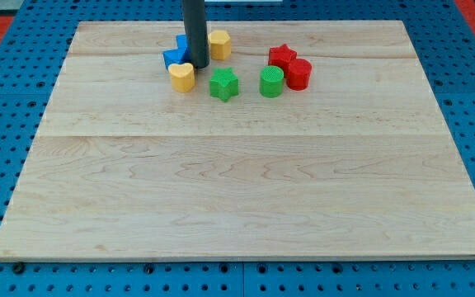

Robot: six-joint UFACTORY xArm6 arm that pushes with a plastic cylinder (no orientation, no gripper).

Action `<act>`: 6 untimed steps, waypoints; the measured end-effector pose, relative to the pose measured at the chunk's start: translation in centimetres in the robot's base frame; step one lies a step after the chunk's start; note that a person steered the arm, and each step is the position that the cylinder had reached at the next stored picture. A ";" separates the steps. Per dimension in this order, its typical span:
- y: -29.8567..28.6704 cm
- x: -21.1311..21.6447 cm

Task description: Nudge the blue triangle left a bit

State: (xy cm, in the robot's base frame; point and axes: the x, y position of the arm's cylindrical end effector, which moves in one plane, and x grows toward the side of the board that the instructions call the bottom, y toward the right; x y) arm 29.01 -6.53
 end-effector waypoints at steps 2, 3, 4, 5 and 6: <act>1.7 -0.7; 0.9 0.6; 0.1 0.3; -1.6 -0.9; -1.9 -2.9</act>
